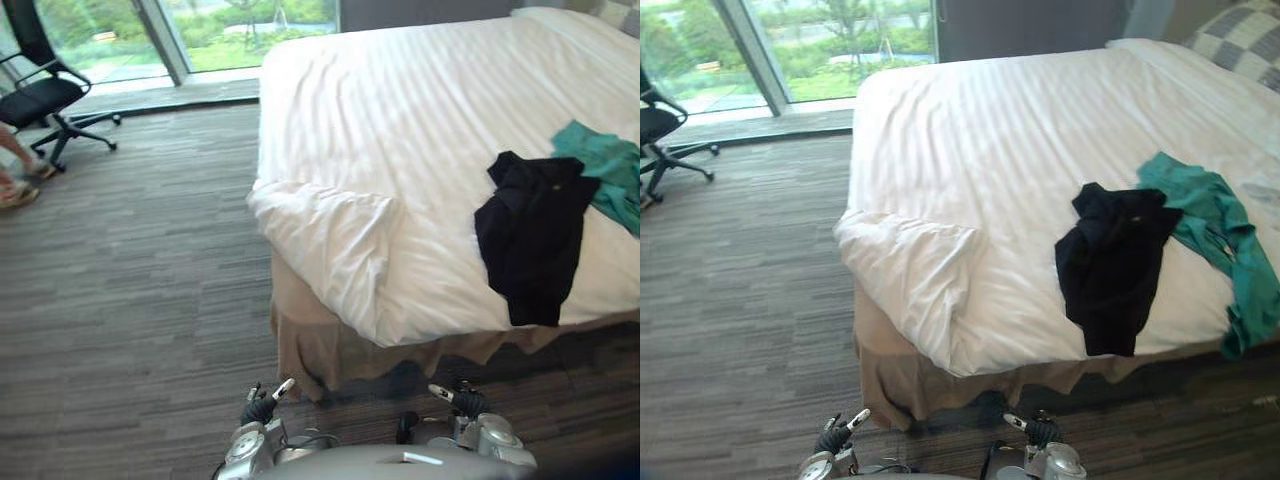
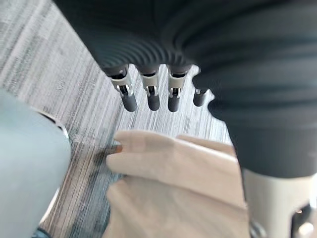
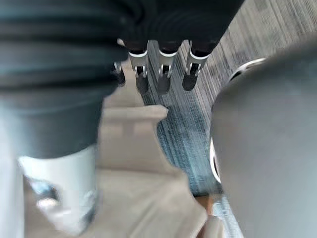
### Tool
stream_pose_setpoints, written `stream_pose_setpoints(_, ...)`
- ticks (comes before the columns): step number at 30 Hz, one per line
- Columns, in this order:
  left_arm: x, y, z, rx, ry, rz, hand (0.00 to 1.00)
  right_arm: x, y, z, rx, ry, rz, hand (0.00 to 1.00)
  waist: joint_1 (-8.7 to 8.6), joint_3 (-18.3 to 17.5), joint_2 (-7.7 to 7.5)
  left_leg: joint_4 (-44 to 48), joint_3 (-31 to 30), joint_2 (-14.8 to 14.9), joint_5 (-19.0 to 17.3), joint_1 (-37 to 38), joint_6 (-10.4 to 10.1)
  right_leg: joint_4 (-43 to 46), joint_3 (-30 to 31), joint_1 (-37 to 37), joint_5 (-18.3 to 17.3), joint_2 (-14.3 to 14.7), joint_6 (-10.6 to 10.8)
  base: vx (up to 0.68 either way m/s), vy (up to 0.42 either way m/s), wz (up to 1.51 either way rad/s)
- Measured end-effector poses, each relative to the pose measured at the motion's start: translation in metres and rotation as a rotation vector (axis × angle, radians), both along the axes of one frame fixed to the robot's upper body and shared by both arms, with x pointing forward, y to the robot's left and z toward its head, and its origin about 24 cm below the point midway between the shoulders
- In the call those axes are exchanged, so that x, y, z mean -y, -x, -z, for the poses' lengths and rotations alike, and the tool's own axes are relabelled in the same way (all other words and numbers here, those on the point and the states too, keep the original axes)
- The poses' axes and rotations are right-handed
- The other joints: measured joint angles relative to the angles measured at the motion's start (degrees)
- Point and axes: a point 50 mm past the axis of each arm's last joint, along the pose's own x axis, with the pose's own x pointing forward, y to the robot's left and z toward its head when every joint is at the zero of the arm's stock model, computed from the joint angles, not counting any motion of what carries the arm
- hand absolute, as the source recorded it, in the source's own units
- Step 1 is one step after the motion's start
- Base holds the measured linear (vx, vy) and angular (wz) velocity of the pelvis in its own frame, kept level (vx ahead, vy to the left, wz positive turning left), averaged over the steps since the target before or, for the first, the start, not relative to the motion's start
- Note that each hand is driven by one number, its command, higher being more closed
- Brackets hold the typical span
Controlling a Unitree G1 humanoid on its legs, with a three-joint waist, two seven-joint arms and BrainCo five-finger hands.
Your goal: Tidy the bed and pick cloth on bed and put in laundry
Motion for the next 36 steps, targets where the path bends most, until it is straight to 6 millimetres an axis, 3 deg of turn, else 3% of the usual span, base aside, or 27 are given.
stream_pose_setpoints(7, -0.005, 0.003, 0.003, -0.043, 0.003, -0.024, 0.00, 0.000, 0.009, 0.004, -0.035, -0.048, 0.132, 0.00, -0.92, -0.4, -0.74, -4.9, -1.6, -1.1, 3.7, 1.5, -0.6, -8.0, -2.9, 4.2, 3.9, 0.3, 1.0, 0.02, 0.015, 0.20)
stream_pose_setpoints(14, -0.016, 0.008, 0.003, -0.009, 0.169, -0.432, 0.00, 0.004, 0.012, 0.005, -0.048, -0.042, 0.185, 0.00, -1.08, -0.4, -0.70, -5.7, -1.2, -0.7, 4.1, 2.9, -1.3, -11.8, -3.8, 7.4, 4.6, 1.4, 1.0, 0.02, -0.001, 0.08)
stream_pose_setpoints(17, -0.041, 0.000, -0.007, 0.100, 0.157, -0.672, 0.00, 0.003, 0.013, 0.005, -0.053, -0.048, 0.197, 0.00, -1.17, -0.6, -1.09, -6.8, 0.1, -0.4, 5.1, 3.1, -3.1, -12.8, -3.9, 7.5, 5.0, 1.9, 0.5, 0.00, -0.025, -0.03)
stream_pose_setpoints(19, -0.058, -0.006, -0.016, 0.174, 0.114, -0.753, 0.00, 0.005, 0.013, 0.005, -0.052, -0.047, 0.203, 0.00, -1.48, -0.5, -1.00, -6.8, 0.3, 0.0, 5.1, 3.5, -3.1, -13.4, -3.8, 8.0, 5.1, 2.4, 0.3, 0.00, -0.041, -0.06)
stream_pose_setpoints(22, -0.086, -0.023, -0.037, 0.321, 0.031, -0.852, 0.00, 0.009, 0.016, 0.005, -0.056, -0.036, 0.207, 0.00, -1.89, -0.6, -0.70, -7.0, 1.2, 0.6, 5.1, 4.0, -3.1, -14.2, -3.3, 8.5, 5.4, 3.2, -0.1, -0.03, -0.026, -0.10)
stream_pose_setpoints(25, -0.123, -0.051, -0.074, 0.494, -0.098, -0.883, 0.00, 0.012, 0.017, 0.003, -0.043, -0.025, 0.210, 0.00, -2.55, -0.6, -0.60, -7.1, 2.1, 1.1, 5.1, 3.9, -3.1, -14.7, -2.6, 8.3, 5.9, 3.9, -0.7, -0.04, -0.020, -0.12)
stream_pose_setpoints(27, -0.144, -0.070, -0.102, 0.582, -0.215, -0.825, 0.00, 0.015, 0.021, 0.003, -0.047, -0.013, 0.211, 0.00, -3.12, -0.6, -0.41, -7.2, 2.6, 1.4, 5.1, 3.9, -3.1, -14.7, -2.3, 8.1, 6.0, 4.2, -0.8, -0.05, -0.013, -0.09)
stream_pose_setpoints(29, -0.162, -0.097, -0.144, 0.729, -0.351, -0.750, 0.00, 0.021, 0.032, 0.004, -0.073, 0.007, 0.210, 0.00, -3.19, -0.5, 0.00, -7.3, 3.5, 1.6, 5.1, 3.9, -3.0, -14.8, -1.3, 7.7, 6.2, 4.6, -1.2, -0.05, -0.005, -0.19)
stream_pose_setpoints(32, -0.175, -0.118, -0.186, 0.850, -0.526, -0.610, 0.00, 0.026, 0.052, 0.006, -0.112, 0.024, 0.225, 0.00, -4.17, -0.9, 0.84, -7.9, 4.9, 1.9, 5.1, 3.8, -2.9, -14.9, -0.4, 6.7, 6.4, 5.0, -1.4, -0.02, 0.001, -0.19)
stream_pose_setpoints(36, -0.167, -0.150, -0.243, 1.021, -0.720, -0.381, 0.00, 0.028, 0.073, 0.008, -0.156, 0.032, 0.253, 0.00, -4.72, -1.0, 1.85, -8.2, 5.7, 2.0, 5.3, 3.9, -2.7, -14.8, 0.4, 6.2, 6.6, 5.3, -1.6, 0.01, 0.001, -0.13)
